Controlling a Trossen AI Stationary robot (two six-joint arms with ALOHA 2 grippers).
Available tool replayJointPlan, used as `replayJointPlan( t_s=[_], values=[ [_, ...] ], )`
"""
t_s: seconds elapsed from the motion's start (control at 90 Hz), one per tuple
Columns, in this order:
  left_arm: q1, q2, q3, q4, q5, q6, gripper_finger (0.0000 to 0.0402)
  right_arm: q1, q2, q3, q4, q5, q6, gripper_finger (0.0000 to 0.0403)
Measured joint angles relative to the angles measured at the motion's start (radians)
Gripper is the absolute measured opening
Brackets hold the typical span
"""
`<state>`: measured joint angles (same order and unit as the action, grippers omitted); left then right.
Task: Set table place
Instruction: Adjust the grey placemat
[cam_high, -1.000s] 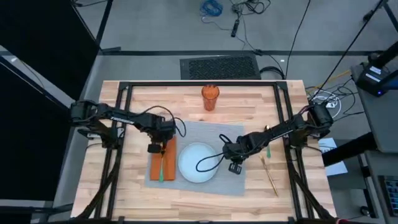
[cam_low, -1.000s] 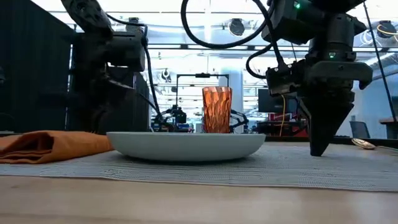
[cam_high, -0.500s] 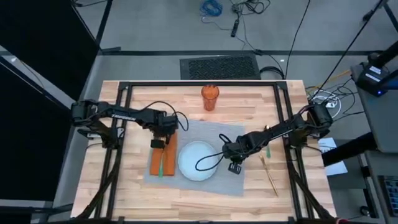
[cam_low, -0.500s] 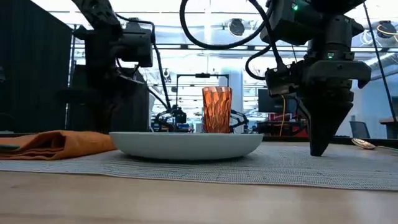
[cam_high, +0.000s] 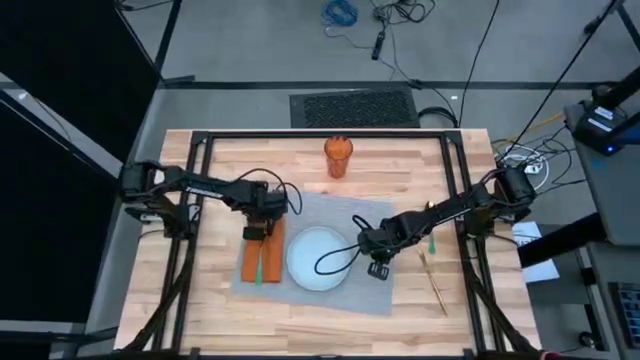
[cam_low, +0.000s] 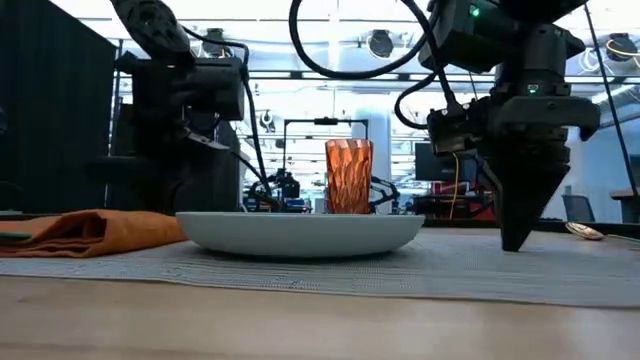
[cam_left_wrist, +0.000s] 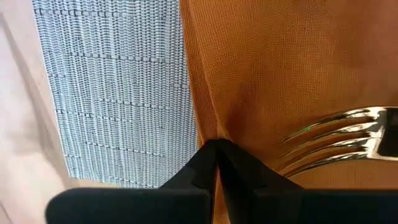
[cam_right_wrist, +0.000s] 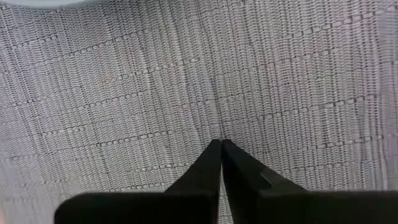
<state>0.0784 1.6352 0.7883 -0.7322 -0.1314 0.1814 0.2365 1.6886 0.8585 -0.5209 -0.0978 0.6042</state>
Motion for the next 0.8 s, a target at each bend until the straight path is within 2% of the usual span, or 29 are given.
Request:
replayJointPlan(
  t_s=[0.544,0.8],
  values=[
    [-0.136,0.001,0.000,0.022,0.023,-0.145,0.0003,-0.007,-0.013,0.001,-0.021,-0.011,-0.041,0.0000],
    [-0.164,0.001,0.000,0.001,0.023,-0.193,0.0003,0.007,-0.013,0.001,-0.040,-0.006,0.000,0.0000]
  ],
)
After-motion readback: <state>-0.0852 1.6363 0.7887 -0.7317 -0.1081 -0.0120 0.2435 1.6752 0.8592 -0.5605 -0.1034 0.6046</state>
